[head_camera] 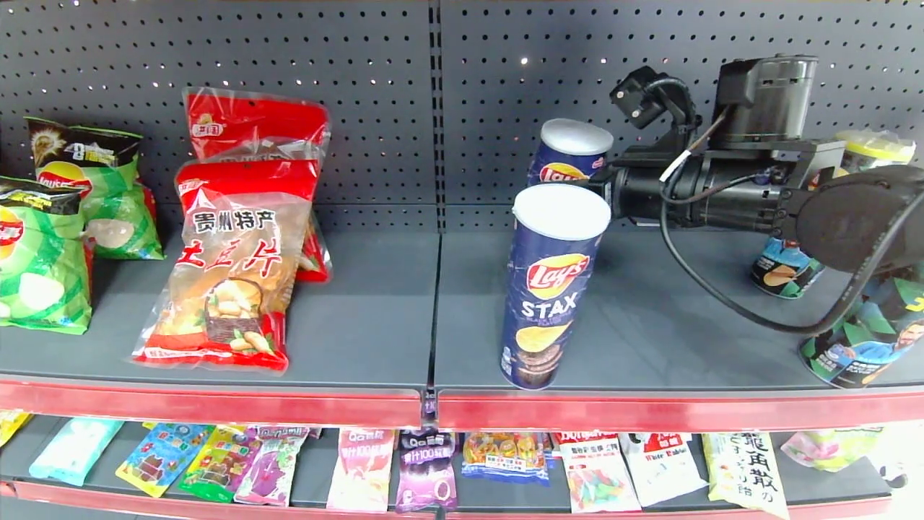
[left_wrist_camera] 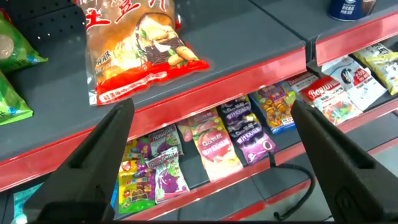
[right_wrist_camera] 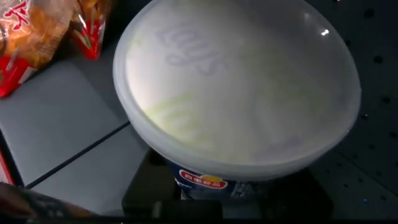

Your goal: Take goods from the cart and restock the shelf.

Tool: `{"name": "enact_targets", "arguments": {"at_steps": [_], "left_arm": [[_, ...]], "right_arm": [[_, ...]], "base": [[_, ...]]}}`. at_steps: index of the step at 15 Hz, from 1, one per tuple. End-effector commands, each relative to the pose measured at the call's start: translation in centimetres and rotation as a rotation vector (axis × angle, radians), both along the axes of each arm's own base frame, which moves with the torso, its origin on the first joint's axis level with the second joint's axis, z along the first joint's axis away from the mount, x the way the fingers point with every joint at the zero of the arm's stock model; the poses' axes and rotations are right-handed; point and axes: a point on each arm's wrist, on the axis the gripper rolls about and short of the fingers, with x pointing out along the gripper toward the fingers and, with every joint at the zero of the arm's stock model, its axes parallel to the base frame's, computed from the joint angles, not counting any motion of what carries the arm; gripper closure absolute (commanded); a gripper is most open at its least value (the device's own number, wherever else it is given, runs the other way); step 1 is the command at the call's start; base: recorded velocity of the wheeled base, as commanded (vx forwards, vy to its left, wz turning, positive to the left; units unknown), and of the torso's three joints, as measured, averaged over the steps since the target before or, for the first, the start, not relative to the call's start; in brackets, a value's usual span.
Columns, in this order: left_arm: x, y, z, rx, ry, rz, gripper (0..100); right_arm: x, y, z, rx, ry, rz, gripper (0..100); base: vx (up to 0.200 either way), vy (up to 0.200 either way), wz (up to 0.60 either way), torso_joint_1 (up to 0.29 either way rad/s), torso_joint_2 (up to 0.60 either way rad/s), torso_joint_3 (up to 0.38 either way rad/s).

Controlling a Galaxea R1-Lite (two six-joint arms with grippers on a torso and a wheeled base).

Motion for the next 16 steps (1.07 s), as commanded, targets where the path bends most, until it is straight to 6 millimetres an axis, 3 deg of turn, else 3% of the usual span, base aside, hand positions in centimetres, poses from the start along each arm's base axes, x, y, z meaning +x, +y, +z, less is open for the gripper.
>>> {"name": "enact_targets", "arguments": {"at_steps": [1,7,8,12,16], "left_arm": [[0.1,0.0,0.1,0.001,0.002,0.000,0],[0.3,-0.1,0.2,0.001,0.012,0.000,0],[0.3,-0.1,0.2,-0.006,0.014,0.001,0],[0.5,-0.2,0.3,-0.005,0.029,0.000,0],[1.2,-0.4,0.7,0.002,0.056,-0.006,0]], "right_arm": [[0.8,0.4,-0.5,-0.004,0.008,0.000,100],[1.4,0.6,-1.5,-0.021,0.026,-0.002,100],[1.4,0.6,-1.6,-0.019,0.030,-0.002,0],[0.4,0.1,-1.5,-0.024,0.040,-0.013,0],[-1.8,-1.9,-2.6,-0.058,0.089,-0.091,0]], "base": [[0.000,0.000,0.00,0.000,0.00,0.000],[0.000,0.000,0.00,0.000,0.00,0.000],[0.000,0.000,0.00,0.000,0.00,0.000],[0.000,0.000,0.00,0.000,0.00,0.000],[0.000,0.000,0.00,0.000,0.00,0.000]]}}
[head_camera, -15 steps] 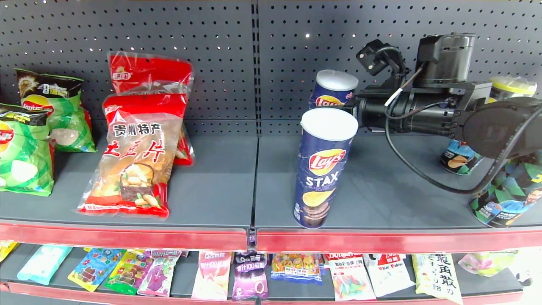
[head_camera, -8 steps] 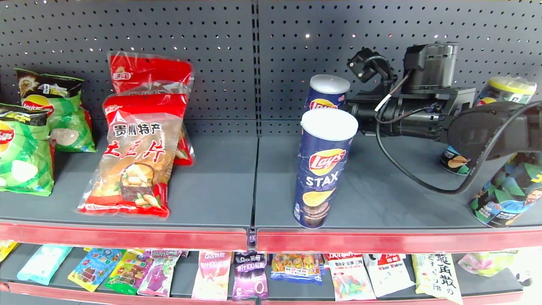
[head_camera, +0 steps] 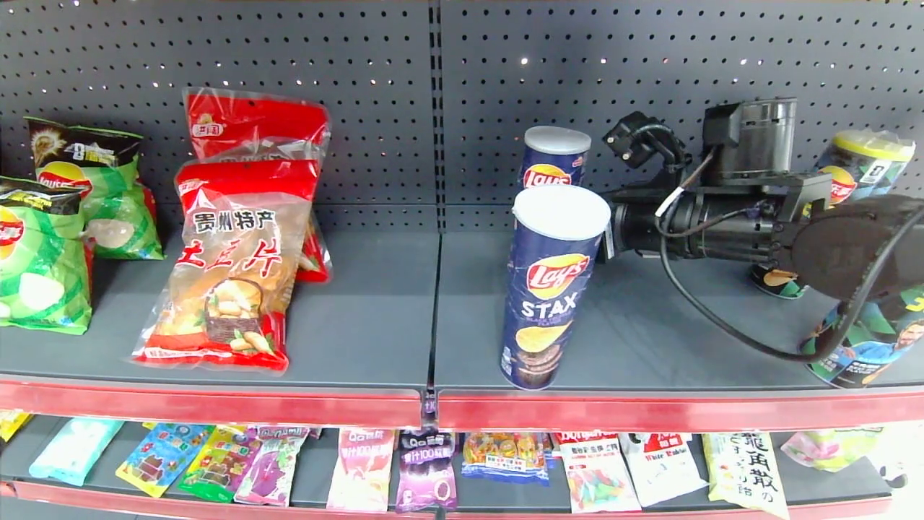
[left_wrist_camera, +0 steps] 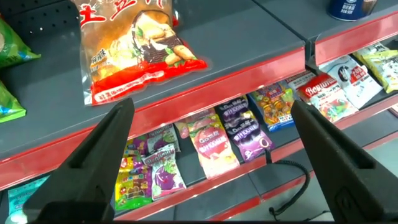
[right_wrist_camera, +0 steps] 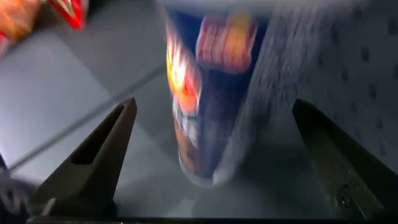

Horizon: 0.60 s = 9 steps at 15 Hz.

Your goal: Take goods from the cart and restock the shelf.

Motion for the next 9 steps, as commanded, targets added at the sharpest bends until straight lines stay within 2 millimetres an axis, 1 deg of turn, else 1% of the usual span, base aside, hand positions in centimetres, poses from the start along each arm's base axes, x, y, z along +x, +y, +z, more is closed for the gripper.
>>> {"name": "enact_targets", "arguments": {"at_steps": [1,2,4,5,6,8,9], "left_arm": [[1.0,-0.4,0.6,0.013,0.039,-0.003,0],[1.6,-0.5,1.0,0.019,0.055,-0.005,0],[3.1,-1.1,1.9,0.031,0.102,-0.025,0],[3.5,-1.3,2.1,0.033,0.113,-0.032,0],[4.7,-1.7,2.6,0.041,0.146,-0.044,0],[6.6,-2.3,3.3,0.054,0.190,-0.044,0],[6.8,-2.4,3.4,0.056,0.196,-0.044,0]], "right_arm": [[-2.4,-2.3,0.0,-0.014,0.013,-0.062,0],[-3.2,-3.3,-0.2,-0.021,0.023,-0.088,0],[-5.4,-5.1,-0.6,-0.037,0.039,-0.142,0],[-5.9,-5.5,-0.7,-0.038,0.040,-0.152,0],[-8.0,-6.3,-1.2,-0.046,0.054,-0.162,0],[-11.4,-7.5,-2.3,-0.056,0.074,-0.161,0],[-11.9,-7.6,-2.5,-0.058,0.075,-0.159,0]], "base": [[0.000,0.000,0.00,0.000,0.00,0.000],[0.000,0.000,0.00,0.000,0.00,0.000],[0.000,0.000,0.00,0.000,0.00,0.000],[0.000,0.000,0.00,0.000,0.00,0.000],[0.000,0.000,0.00,0.000,0.00,0.000],[0.000,0.000,0.00,0.000,0.00,0.000],[0.000,0.000,0.00,0.000,0.00,0.000]]}}
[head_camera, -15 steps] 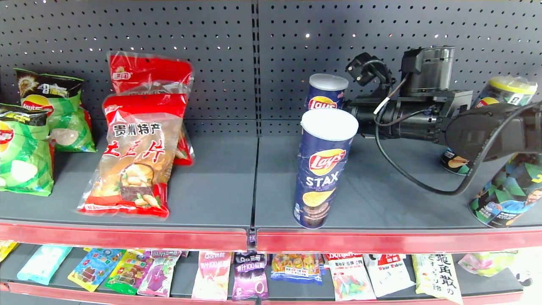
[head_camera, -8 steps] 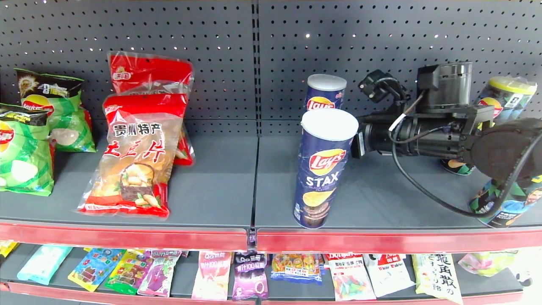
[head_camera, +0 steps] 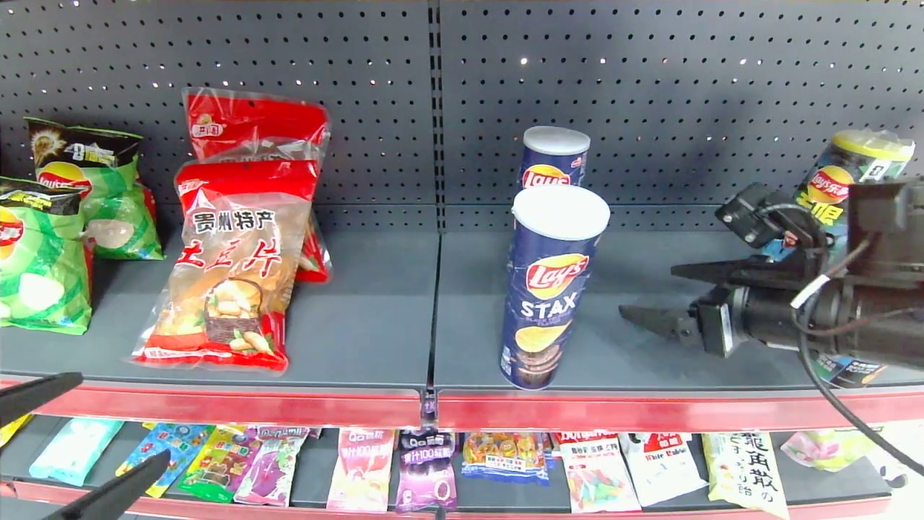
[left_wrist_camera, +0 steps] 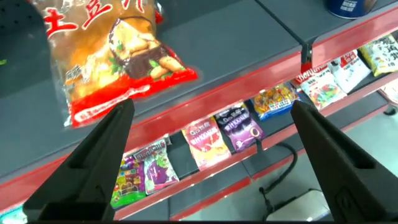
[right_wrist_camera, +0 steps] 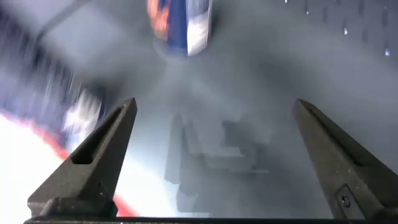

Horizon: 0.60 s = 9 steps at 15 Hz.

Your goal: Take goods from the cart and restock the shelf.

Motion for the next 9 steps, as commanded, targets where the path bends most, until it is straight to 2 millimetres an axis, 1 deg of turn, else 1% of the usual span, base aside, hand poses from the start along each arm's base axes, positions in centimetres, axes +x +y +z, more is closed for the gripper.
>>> {"name": "enact_targets", "arguments": {"at_steps": [1,3,4,5,6,7,9], "left_arm": [[3.8,-1.4,1.2,0.026,0.086,-0.019,0],[6.5,-2.5,1.7,0.025,0.137,-0.089,0],[7.6,-3.1,1.7,0.025,0.158,-0.120,0],[9.5,-4.0,1.5,0.044,0.150,-0.161,0],[10.4,-4.7,1.3,0.048,0.142,-0.181,0],[12.0,-6.4,0.9,0.049,0.138,-0.229,0],[13.3,-8.0,0.5,0.059,0.164,-0.273,0]], "right_arm": [[-6.6,-2.2,-0.8,0.008,-0.037,0.006,0],[-11.0,-3.4,-2.0,0.025,-0.074,0.028,0],[-12.7,-3.9,-2.4,0.035,-0.102,0.037,0],[-14.8,-4.6,-3.0,0.052,-0.146,0.040,0],[-15.9,-5.0,-3.3,0.062,-0.176,0.040,0],[-17.7,-5.7,-4.0,0.085,-0.229,0.035,0],[-19.1,-6.2,-4.1,0.104,-0.282,0.022,0]], "base": [[0.000,0.000,0.00,0.000,0.00,0.000],[0.000,0.000,0.00,0.000,0.00,0.000],[0.000,0.000,0.00,0.000,0.00,0.000],[0.000,0.000,0.00,0.000,0.00,0.000],[0.000,0.000,0.00,0.000,0.00,0.000],[0.000,0.000,0.00,0.000,0.00,0.000],[0.000,0.000,0.00,0.000,0.00,0.000]]}}
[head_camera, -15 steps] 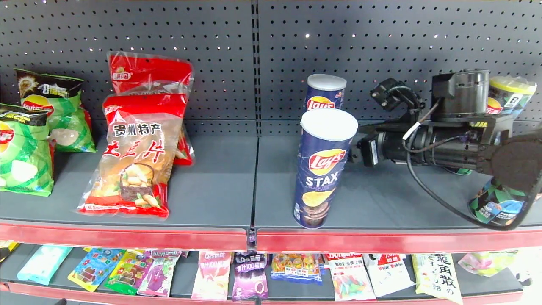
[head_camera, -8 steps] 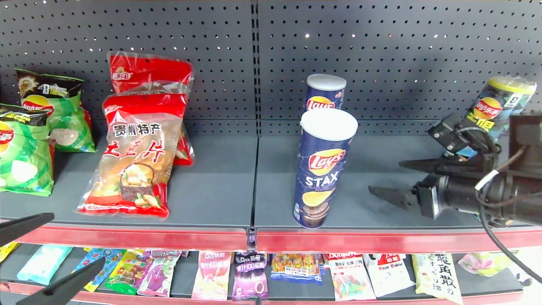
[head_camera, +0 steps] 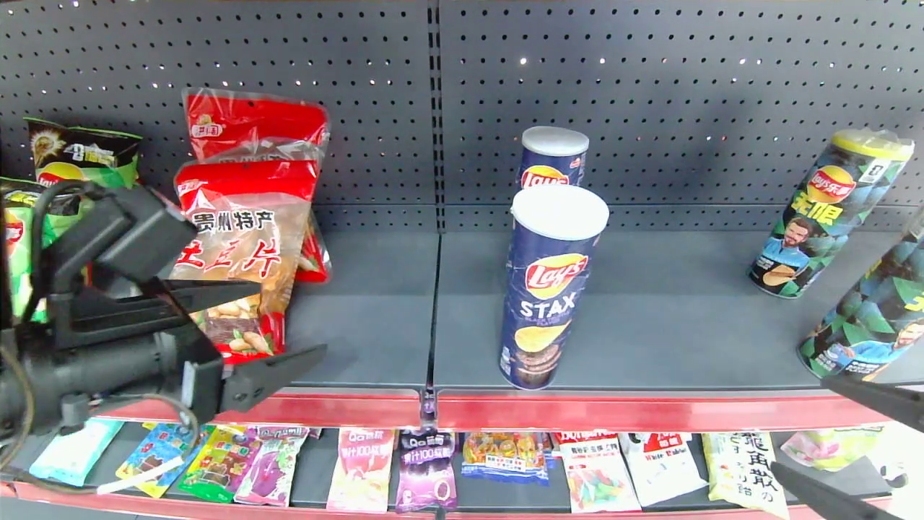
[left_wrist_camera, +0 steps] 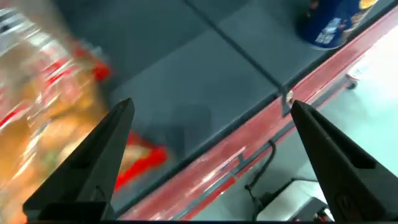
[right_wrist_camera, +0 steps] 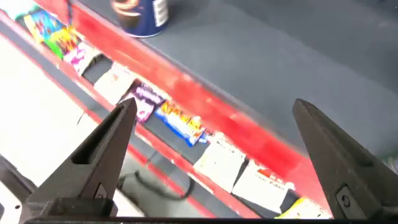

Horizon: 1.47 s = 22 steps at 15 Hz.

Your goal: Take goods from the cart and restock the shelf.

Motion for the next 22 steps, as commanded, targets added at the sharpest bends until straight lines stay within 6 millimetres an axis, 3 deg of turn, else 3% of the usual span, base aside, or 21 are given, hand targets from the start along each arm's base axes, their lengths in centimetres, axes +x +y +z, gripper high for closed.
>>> {"name": "enact_targets", "arguments": {"at_steps": [1,9,22], "left_arm": [[3.6,-3.9,-2.0,0.044,0.092,-0.091,0],[8.1,-9.8,-3.2,0.068,0.130,-0.183,0],[7.9,-12.1,-4.8,0.094,0.172,-0.264,0]], "right_arm": [[-4.1,-1.6,-0.6,0.052,-0.128,-0.035,0],[-5.1,-2.3,0.1,0.115,-0.149,-0.204,0],[-4.9,-2.2,0.1,0.112,-0.138,-0.206,0]], "base": [[0.000,0.000,0.00,0.000,0.00,0.000],[0.000,0.000,0.00,0.000,0.00,0.000],[0.000,0.000,0.00,0.000,0.00,0.000]]}}
